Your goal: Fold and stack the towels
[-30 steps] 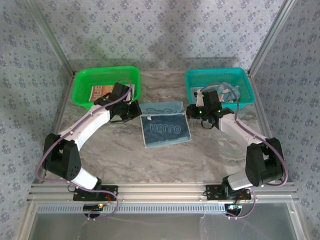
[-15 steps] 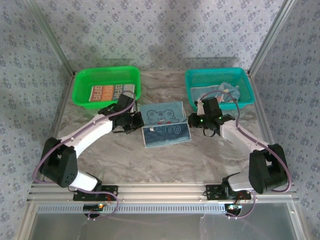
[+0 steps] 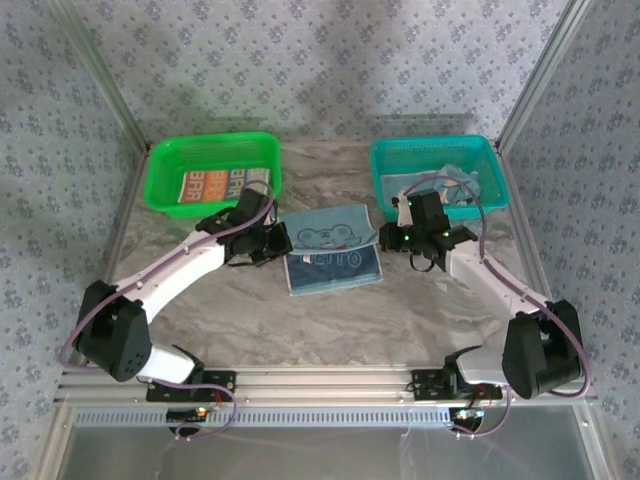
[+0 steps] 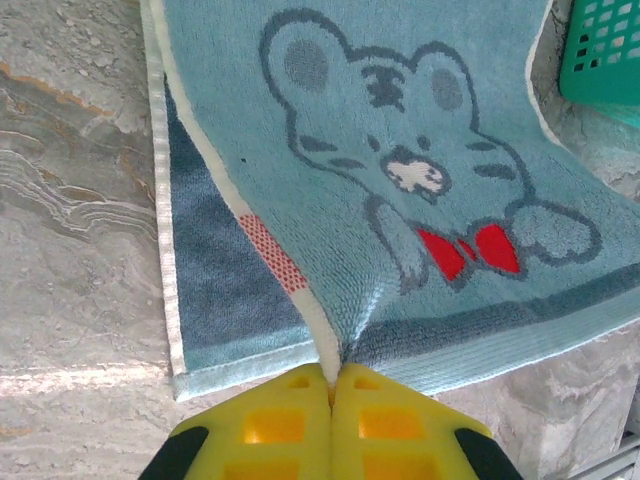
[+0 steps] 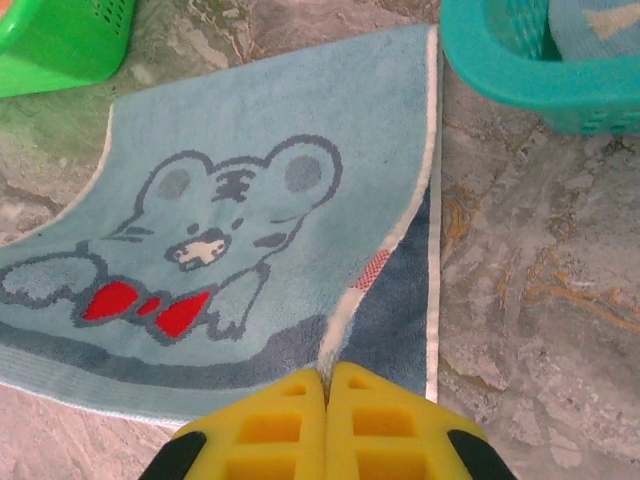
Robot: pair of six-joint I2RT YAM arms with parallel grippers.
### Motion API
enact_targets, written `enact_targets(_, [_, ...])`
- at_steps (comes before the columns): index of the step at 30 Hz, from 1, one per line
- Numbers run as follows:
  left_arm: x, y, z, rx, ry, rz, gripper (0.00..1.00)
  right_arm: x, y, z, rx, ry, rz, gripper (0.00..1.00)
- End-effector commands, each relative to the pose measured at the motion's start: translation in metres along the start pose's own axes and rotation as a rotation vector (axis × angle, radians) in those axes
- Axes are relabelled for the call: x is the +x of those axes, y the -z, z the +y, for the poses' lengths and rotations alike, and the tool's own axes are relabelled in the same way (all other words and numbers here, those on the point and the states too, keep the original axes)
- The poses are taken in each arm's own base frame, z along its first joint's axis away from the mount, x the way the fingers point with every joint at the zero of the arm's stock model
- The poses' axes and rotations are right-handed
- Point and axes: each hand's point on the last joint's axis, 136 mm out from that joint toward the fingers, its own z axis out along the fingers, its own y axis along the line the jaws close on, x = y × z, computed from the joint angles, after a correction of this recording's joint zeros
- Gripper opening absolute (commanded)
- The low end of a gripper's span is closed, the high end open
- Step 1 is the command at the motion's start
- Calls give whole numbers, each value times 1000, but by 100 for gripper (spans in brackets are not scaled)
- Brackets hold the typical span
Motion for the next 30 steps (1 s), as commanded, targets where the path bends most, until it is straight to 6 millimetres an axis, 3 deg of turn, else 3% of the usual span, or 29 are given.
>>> enact_targets(1, [0,2,-2,4,5,-13,0,7,5,-7,30,8,12,0])
enact_targets(12, [27,-23,28,-89,42,88,0,39,-12,-22,55,-42,87,0])
enact_targets(30, [57,-52,56,-204,87,234,0,82,-42,-38,100,-69,227,0])
